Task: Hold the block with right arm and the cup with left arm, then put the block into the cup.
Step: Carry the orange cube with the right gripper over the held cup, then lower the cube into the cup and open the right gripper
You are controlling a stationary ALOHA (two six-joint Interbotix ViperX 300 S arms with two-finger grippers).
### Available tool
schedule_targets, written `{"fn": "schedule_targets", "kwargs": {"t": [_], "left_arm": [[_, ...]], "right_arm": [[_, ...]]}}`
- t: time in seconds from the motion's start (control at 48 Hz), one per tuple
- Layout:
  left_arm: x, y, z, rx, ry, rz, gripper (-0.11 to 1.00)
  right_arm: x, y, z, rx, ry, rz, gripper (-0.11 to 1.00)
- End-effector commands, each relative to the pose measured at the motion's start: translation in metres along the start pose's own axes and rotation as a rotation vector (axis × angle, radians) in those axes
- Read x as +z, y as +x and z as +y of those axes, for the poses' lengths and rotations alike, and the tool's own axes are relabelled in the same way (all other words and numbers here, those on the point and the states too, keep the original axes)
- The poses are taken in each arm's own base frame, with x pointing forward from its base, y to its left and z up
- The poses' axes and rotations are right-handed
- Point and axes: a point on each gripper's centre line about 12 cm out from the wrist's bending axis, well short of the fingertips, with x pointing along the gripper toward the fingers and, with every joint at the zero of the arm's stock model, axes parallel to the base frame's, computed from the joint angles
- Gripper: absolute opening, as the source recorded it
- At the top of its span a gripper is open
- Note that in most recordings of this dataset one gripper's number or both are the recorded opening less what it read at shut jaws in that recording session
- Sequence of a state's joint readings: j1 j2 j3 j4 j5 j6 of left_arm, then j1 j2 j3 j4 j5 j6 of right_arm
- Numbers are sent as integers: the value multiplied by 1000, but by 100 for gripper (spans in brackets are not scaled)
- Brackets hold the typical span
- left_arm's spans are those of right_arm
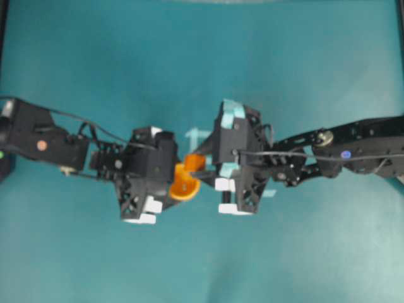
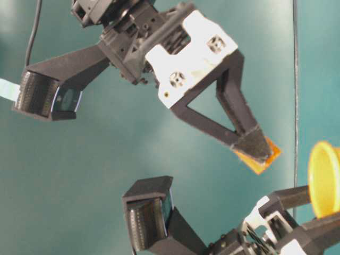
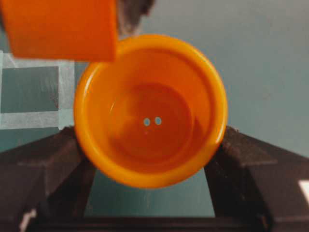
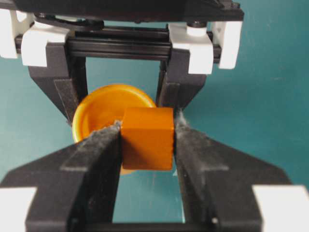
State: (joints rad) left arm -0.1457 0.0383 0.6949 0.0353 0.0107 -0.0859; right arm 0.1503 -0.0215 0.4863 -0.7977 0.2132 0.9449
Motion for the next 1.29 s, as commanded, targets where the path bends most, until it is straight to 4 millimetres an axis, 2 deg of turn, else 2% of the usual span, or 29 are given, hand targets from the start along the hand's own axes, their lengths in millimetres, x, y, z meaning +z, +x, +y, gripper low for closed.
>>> {"fn": "schedule_targets", "kwargs": {"t": [0.0, 0.605, 0.98, 1.272], "left_arm": [[13, -3, -1, -3, 4, -40, 64], [20, -2, 12, 20, -12, -73, 64], [31, 2, 23, 44, 6, -89, 64], [29, 2, 23, 45, 17, -72, 64]], "right_arm": [[16, -6, 3, 15, -1, -46, 40], [17, -6, 4, 30, 1, -58, 40], [19, -4, -13, -9, 24, -57, 40], [18, -4, -16, -14, 26, -54, 40]]}}
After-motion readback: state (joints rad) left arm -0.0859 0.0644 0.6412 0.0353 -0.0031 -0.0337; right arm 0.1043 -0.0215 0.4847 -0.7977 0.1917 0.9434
